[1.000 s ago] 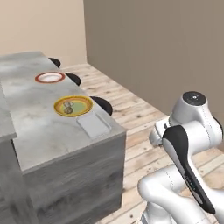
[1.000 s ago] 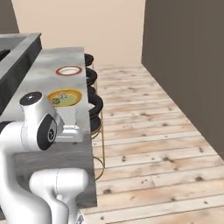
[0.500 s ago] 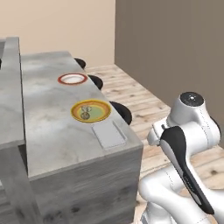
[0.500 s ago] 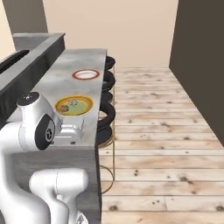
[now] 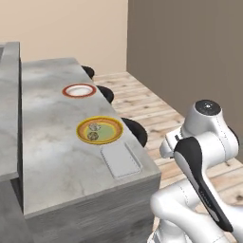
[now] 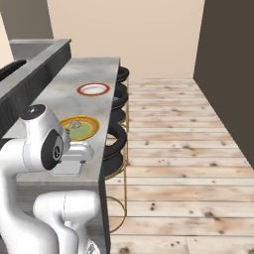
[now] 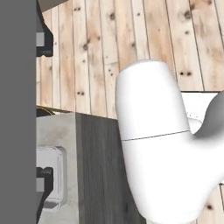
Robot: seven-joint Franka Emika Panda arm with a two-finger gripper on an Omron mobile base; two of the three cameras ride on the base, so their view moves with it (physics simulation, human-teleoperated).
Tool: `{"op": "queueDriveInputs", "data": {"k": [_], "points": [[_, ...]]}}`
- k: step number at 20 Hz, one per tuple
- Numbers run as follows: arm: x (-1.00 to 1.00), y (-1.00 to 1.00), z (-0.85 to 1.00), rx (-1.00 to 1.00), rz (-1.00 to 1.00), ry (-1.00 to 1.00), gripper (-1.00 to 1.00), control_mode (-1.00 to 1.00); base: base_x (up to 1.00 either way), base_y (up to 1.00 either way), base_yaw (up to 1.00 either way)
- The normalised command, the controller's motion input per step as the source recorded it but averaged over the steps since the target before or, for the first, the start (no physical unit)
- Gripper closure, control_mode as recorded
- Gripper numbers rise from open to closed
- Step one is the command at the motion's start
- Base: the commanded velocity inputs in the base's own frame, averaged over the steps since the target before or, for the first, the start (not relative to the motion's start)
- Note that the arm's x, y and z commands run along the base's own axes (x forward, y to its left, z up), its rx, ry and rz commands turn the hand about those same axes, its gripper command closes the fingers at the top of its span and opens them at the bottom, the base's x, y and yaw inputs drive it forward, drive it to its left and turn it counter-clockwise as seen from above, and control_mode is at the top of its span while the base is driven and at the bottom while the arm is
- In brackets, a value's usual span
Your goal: Place two dumplings into each of the tupperware containers and then place the containers in the fridge.
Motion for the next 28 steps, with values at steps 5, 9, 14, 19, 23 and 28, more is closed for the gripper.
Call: {"op": "queueDriveInputs", "data": {"k": [5,9,14,19,23,28], "points": [[0.24,0.00,0.04,0.04,-0.02,-0.03,-1.00,-1.00,0.07,-0.02,-0.06],[0.75,0.00,0.09,0.13,0.00,-0.07,-1.00,-1.00,0.00,0.00,0.00],[0.76,0.28,0.00,0.06,0.04,-0.06,-1.00,-1.00,0.00,0.00,0.00],[0.71,0.72,0.00,0.00,0.01,-0.06,-1.00,-1.00,0.00,0.00,0.00],[0.88,0.62,0.05,0.00,0.03,-0.01,-1.00,-1.00,0.00,0.00,0.00],[1.00,0.53,0.01,0.00,0.19,0.08,-1.00,-1.00,0.00,0.00,0.00]]}}
